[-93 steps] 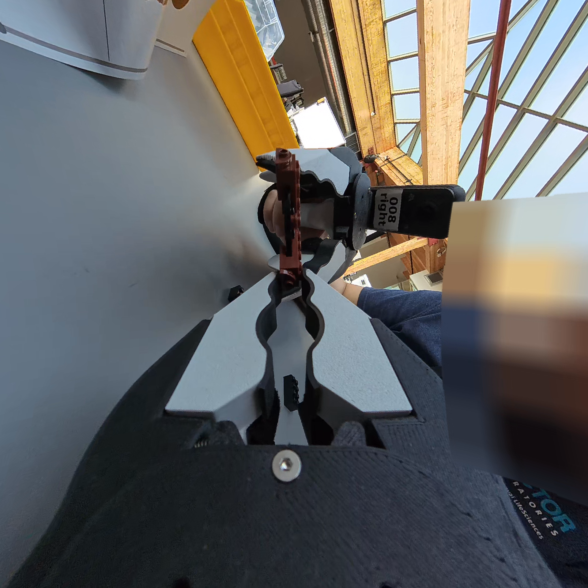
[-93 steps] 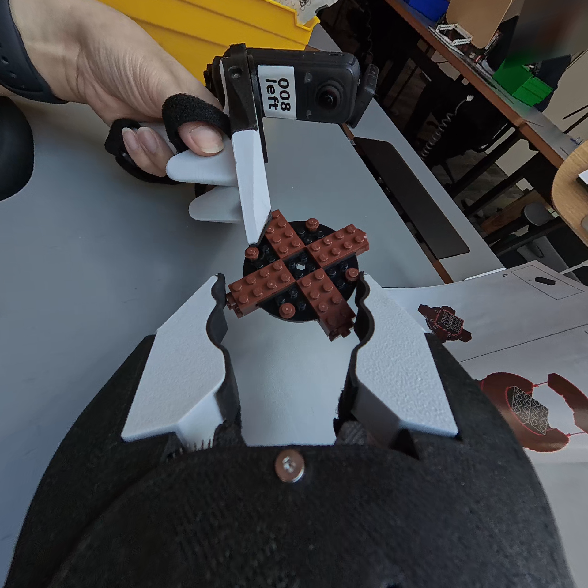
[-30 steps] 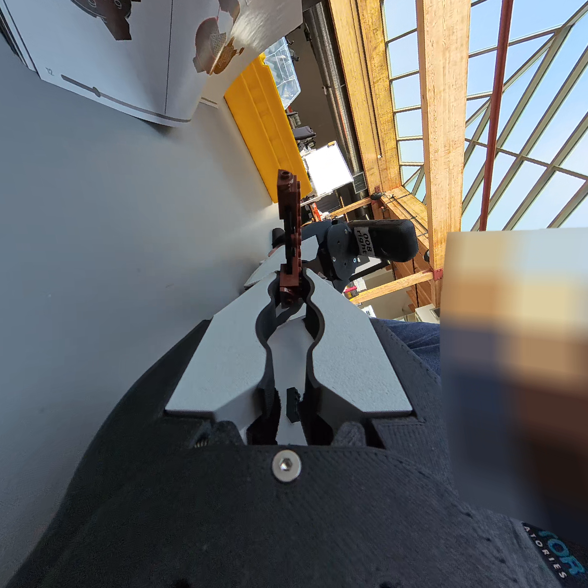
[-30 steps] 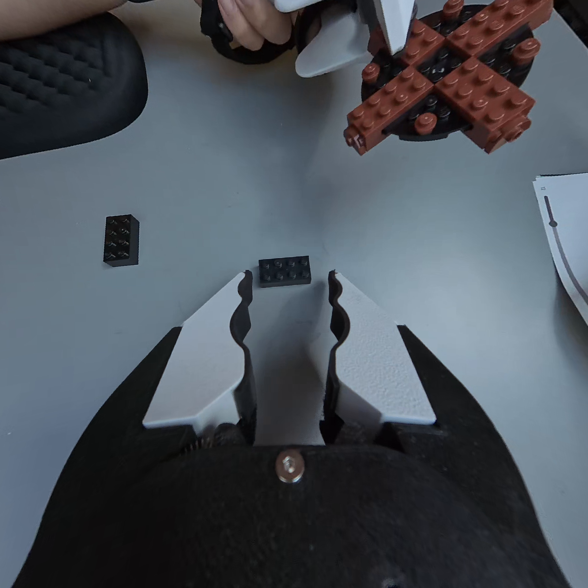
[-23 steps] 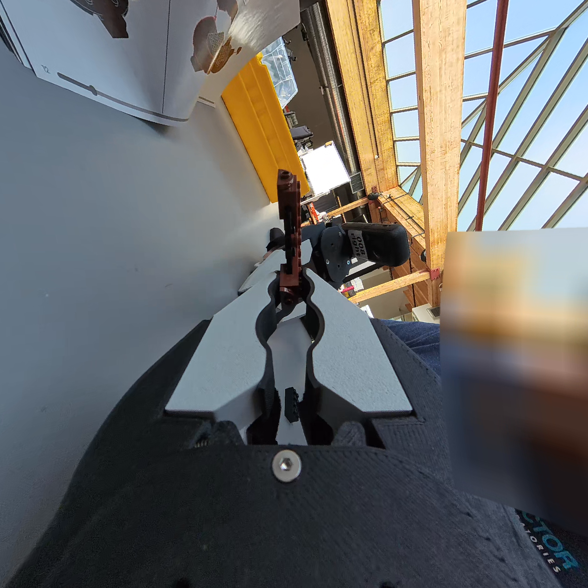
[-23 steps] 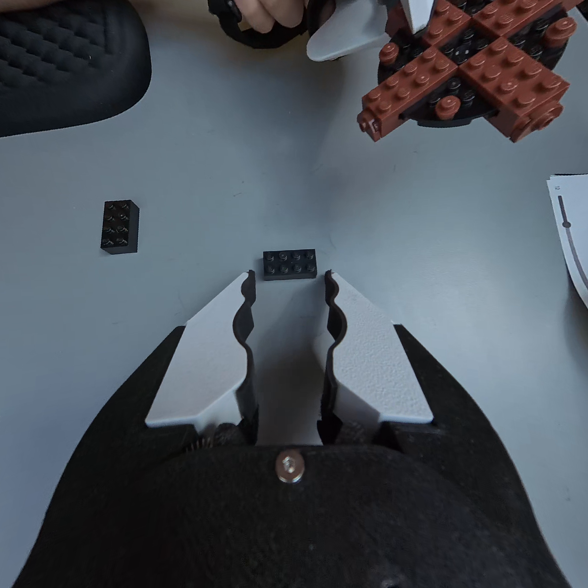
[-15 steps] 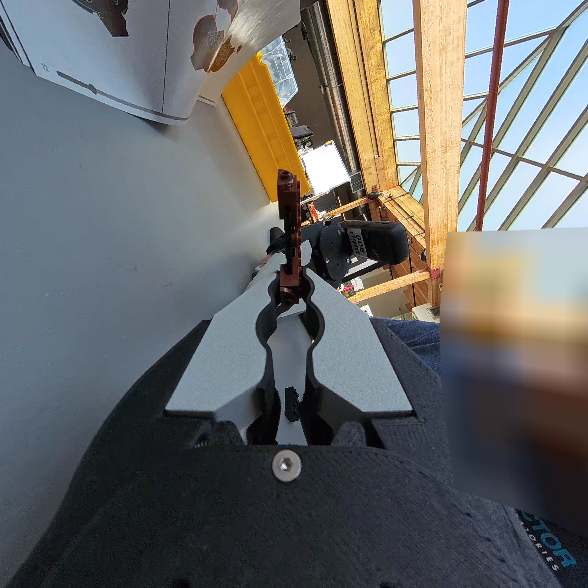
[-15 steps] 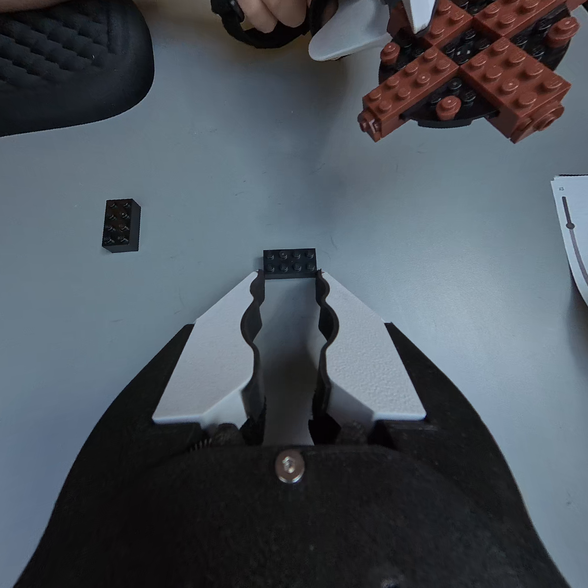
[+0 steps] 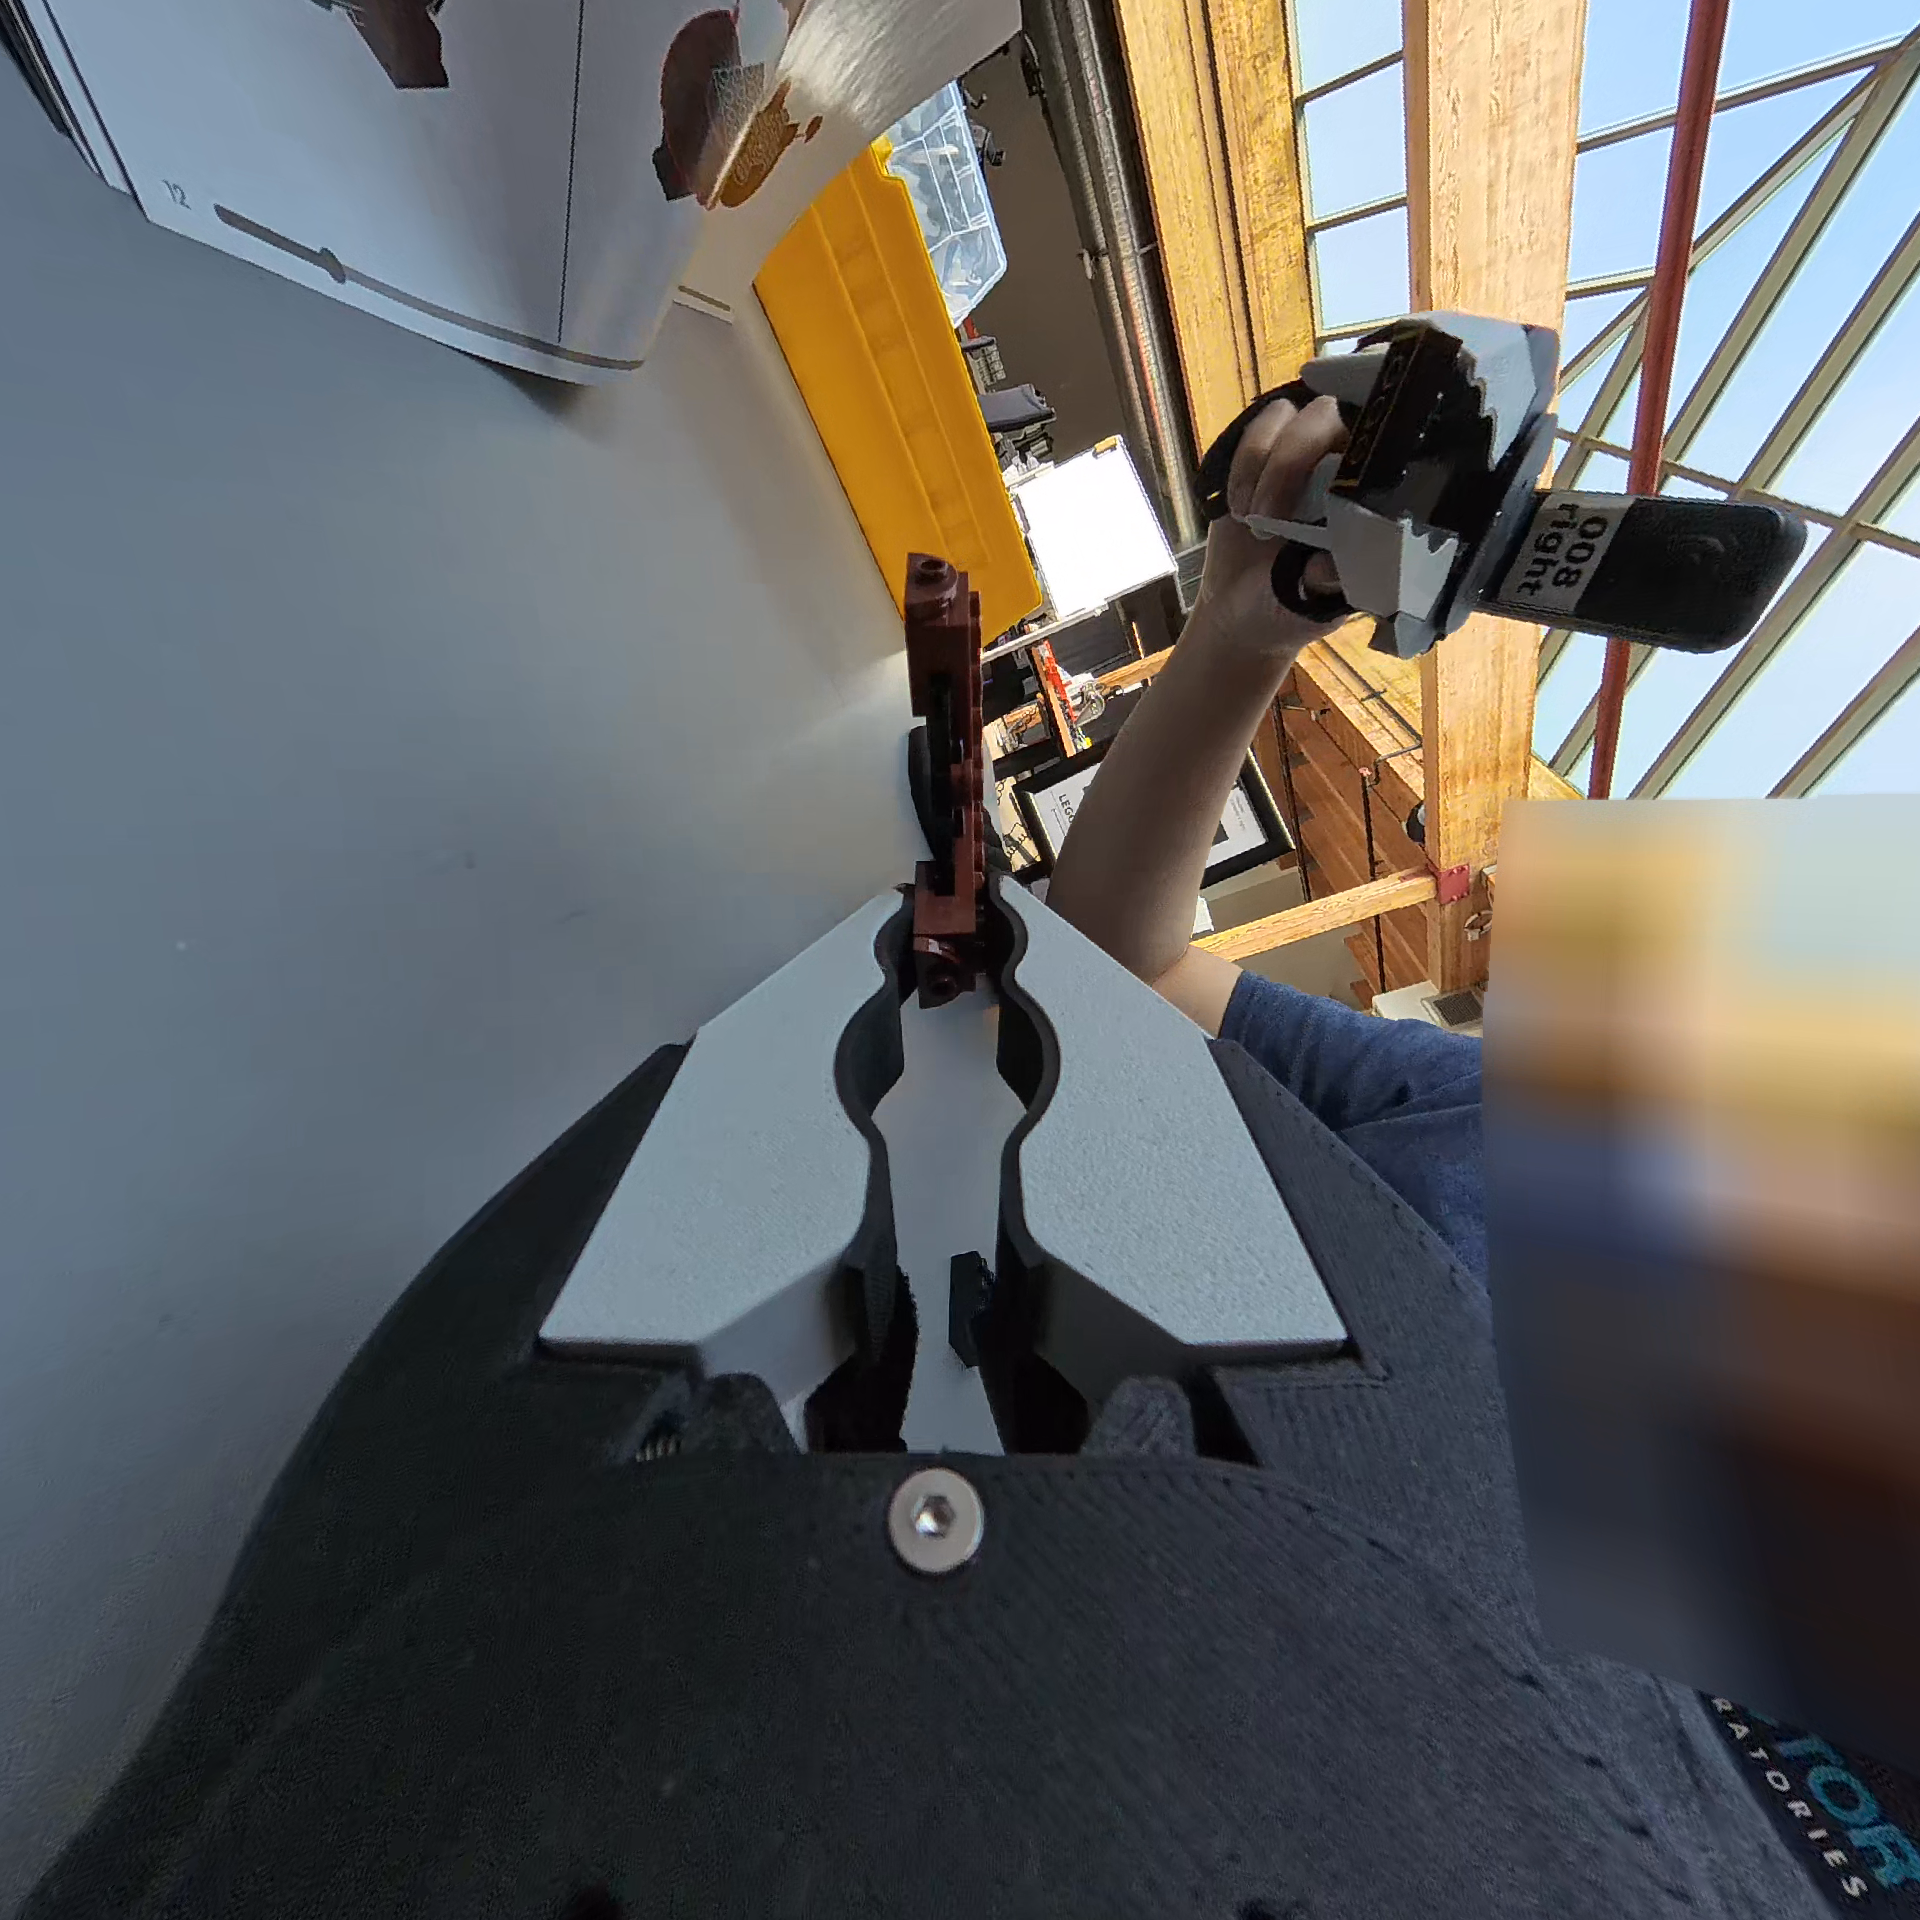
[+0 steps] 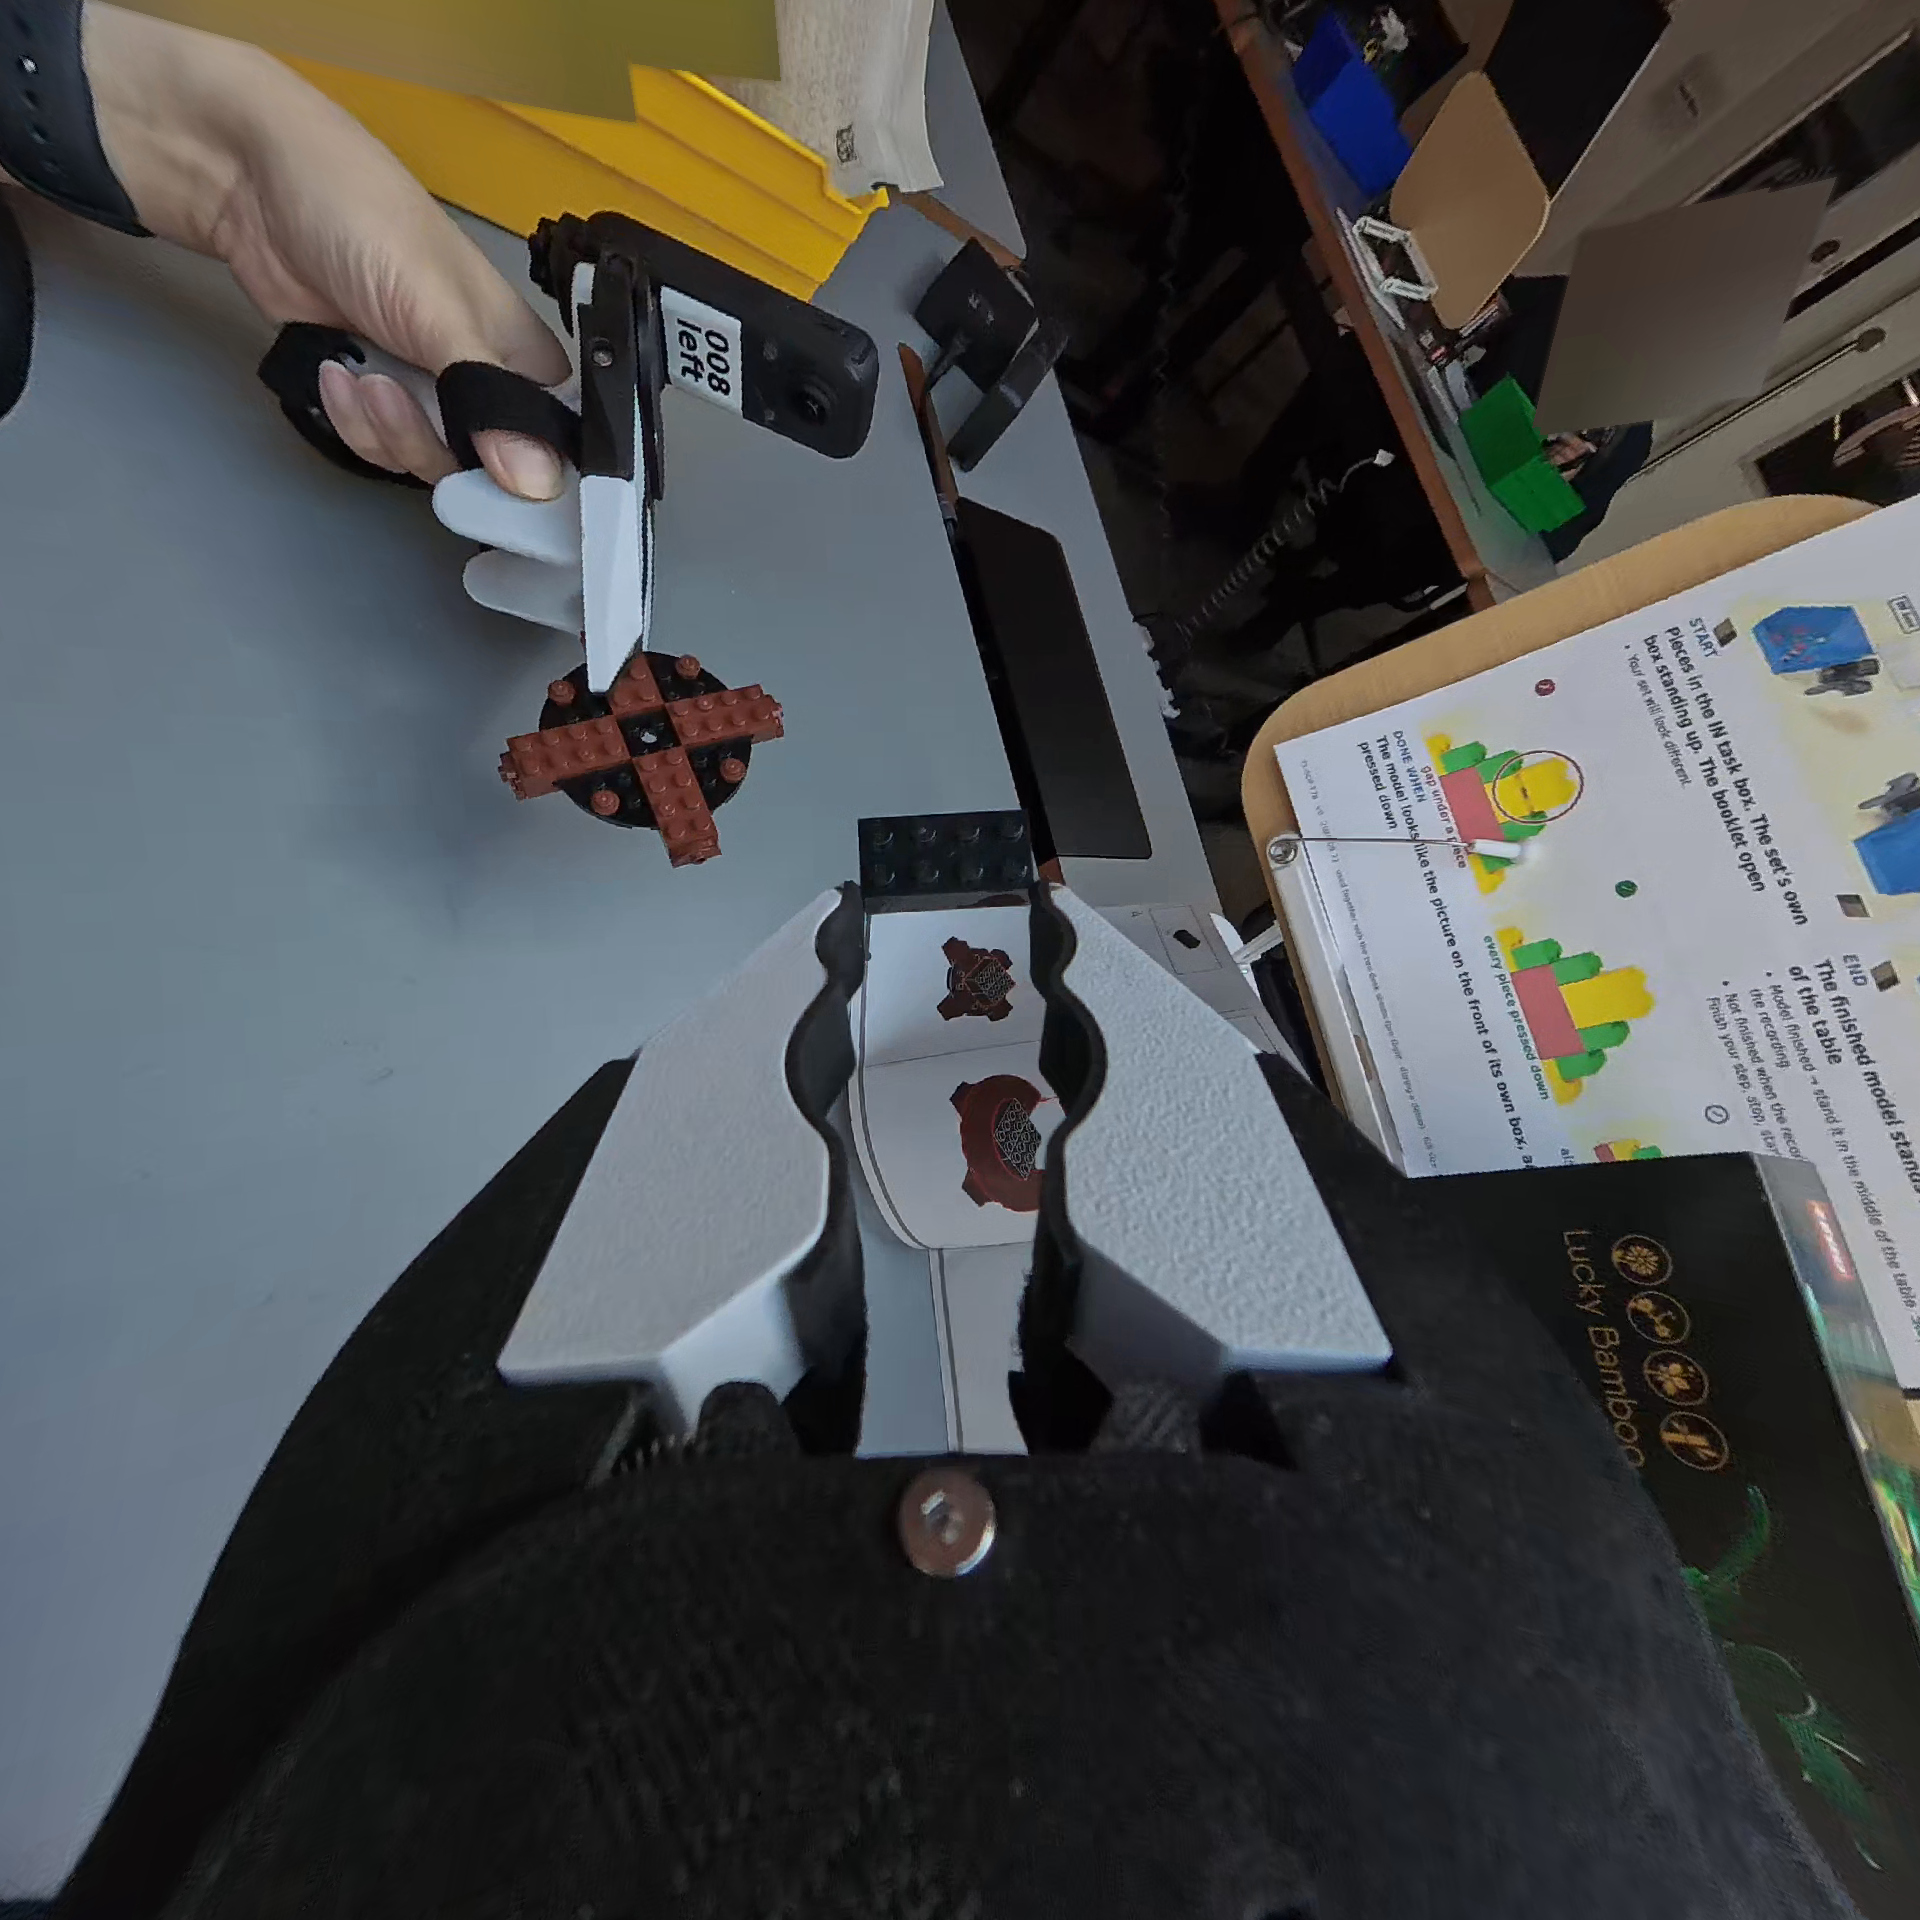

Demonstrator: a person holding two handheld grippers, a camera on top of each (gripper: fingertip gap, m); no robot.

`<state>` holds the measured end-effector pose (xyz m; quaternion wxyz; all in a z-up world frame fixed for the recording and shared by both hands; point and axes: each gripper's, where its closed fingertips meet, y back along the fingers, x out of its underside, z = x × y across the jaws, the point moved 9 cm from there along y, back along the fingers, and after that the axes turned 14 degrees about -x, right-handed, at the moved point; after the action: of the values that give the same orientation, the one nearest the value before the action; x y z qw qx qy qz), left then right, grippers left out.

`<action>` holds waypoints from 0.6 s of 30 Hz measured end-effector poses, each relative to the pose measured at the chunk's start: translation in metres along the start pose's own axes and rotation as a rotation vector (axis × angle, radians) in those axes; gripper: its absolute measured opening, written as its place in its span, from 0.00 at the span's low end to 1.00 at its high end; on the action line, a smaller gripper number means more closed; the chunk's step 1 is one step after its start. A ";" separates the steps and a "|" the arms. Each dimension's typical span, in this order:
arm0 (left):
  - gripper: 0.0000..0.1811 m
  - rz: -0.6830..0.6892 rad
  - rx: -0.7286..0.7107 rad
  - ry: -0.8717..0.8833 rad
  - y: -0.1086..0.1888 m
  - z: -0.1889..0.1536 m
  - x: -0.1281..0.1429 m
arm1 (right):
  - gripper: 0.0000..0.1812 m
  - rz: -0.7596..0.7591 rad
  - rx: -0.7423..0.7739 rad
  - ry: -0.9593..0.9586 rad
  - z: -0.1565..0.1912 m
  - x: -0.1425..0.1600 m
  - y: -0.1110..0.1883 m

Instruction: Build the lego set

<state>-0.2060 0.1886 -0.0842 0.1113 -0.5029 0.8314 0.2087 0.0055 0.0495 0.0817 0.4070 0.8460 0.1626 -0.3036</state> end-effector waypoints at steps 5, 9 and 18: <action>0.05 0.013 0.006 0.002 -0.003 0.000 0.001 | 0.17 0.104 -0.075 0.016 0.002 0.000 -0.012; 0.05 0.020 0.017 0.008 -0.004 0.000 0.002 | 0.17 0.153 -0.135 -0.011 0.007 0.018 -0.023; 0.05 0.039 0.016 0.006 -0.008 -0.001 0.004 | 0.17 0.115 -0.187 -0.049 0.006 0.028 -0.030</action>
<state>-0.2010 0.1819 -0.0869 0.1086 -0.4864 0.8429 0.2028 0.0087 0.0641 0.0427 0.5048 0.8045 0.1316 -0.2839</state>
